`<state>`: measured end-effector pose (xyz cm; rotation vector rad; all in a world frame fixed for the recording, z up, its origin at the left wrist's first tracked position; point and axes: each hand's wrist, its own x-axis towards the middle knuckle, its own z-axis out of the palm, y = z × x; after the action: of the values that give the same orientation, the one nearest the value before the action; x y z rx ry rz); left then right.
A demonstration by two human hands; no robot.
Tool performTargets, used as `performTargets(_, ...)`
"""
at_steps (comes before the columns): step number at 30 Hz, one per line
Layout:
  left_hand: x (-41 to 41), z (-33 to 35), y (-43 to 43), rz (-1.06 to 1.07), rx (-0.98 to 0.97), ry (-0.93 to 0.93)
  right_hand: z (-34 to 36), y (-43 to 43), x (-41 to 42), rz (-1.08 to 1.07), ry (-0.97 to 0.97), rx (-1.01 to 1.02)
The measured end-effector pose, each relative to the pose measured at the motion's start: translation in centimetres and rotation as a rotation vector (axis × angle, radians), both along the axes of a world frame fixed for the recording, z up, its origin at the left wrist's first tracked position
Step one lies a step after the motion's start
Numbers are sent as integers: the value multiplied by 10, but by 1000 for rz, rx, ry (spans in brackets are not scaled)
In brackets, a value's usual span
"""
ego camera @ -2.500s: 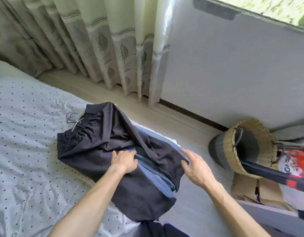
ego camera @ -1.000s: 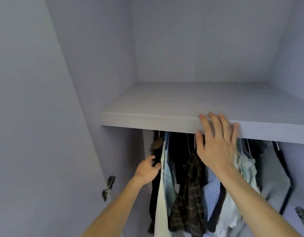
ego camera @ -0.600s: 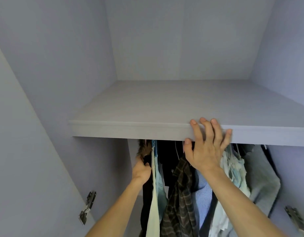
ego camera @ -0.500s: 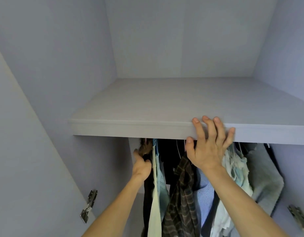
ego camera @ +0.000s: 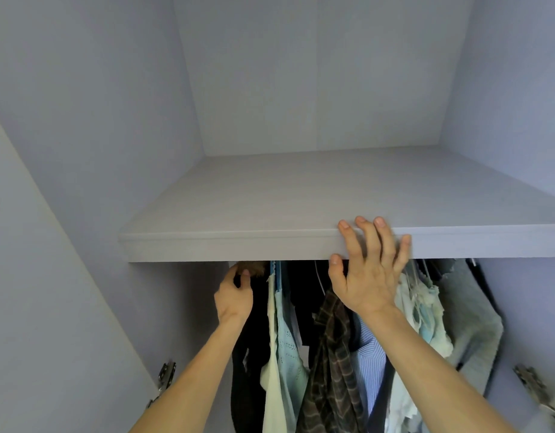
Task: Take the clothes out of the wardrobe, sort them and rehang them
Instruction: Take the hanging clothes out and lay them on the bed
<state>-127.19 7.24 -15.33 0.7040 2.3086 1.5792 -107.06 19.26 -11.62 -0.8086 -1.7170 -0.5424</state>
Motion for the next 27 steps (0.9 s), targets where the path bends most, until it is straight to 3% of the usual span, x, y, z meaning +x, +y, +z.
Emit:
performTargets(9,13,1,-57,-49,83,44,7,-35,8,58,-11,-156)
performTargets(13,16,-29,-106,-24,59,31,-22,-67,10,225,-31,-271)
performTargets(23,77,-80,-247,56,-178,25,-123,-140,-16,772,-549,-1018)
performTargets(27,142,-81,-318,166,-239,-35,-130,-181,-25,1013,-698,-1174)
